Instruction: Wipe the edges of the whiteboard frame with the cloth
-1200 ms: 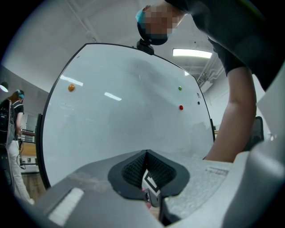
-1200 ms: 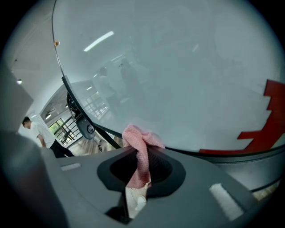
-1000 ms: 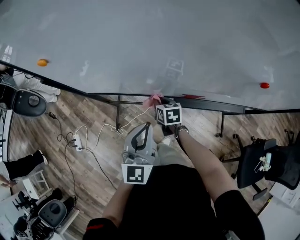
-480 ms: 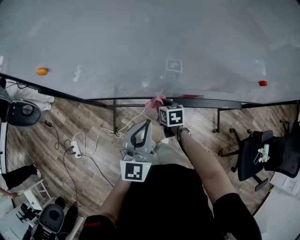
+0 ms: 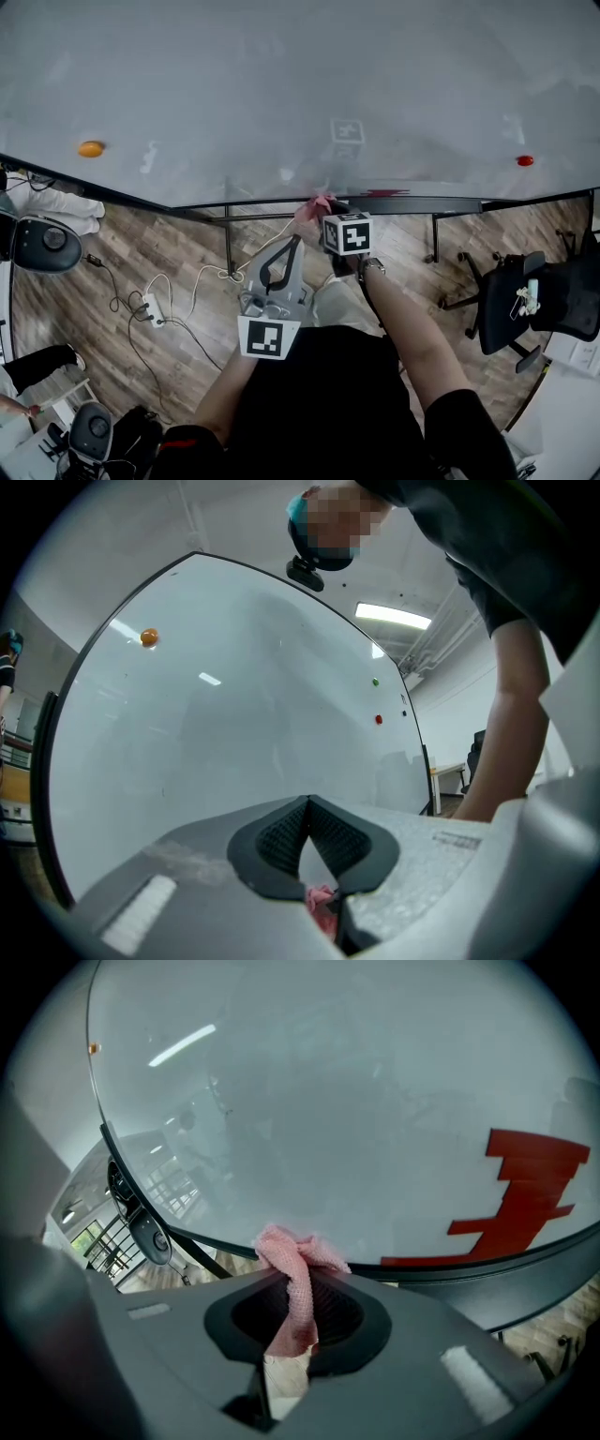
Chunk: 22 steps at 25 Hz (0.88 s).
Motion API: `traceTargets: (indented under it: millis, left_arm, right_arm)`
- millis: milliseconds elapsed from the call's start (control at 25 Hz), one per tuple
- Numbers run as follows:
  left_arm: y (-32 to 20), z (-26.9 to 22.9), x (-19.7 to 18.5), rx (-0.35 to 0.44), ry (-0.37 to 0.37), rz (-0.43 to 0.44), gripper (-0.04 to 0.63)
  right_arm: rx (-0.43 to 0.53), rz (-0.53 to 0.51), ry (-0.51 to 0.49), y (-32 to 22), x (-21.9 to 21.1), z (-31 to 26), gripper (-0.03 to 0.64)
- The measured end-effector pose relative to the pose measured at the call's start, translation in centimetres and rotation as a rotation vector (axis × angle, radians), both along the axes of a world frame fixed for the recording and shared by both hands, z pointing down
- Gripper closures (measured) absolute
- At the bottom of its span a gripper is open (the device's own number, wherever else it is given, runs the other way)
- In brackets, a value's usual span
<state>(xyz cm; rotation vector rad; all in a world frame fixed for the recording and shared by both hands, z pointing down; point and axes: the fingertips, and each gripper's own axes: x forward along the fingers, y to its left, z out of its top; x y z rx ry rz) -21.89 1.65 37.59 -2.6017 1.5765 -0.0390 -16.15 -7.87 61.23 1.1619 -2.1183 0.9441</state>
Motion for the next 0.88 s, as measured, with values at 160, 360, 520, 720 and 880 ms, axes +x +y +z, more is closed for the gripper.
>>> traceTargets:
  millis: [160,360,520,720,880]
  left_arm:
    - [0.2,0.4,-0.2,-0.022,-0.002,0.012,0.595]
    - [-0.1,0.1,-0.1,-0.002,-0.019,0.024,0.595]
    - [-0.5,-0.1,0.3,-0.003,-0.019,0.006,0.595]
    - [-0.6,-0.1,2.0,-0.004,-0.024,0.005,0.595]
    - [-0.6,-0.1,3.3,-0.003,-0.019,-0.016,0.595]
  right_arm:
    - [0.0,0.007,-0.003,-0.1,0.0,0.0,0.56]
    - [-0.001,-0.002,-0.001,-0.1,0.1,-0.1,0.56]
    - [-0.01,-0.006,-0.007,0.0,0.1,-0.1,0.56]
    - [-0.019,-0.015,-0.012,0.0,0.7,-0.3,0.561]
    - [-0.021,-0.045,-0.013,0.0,1.3,-0.4,0.561]
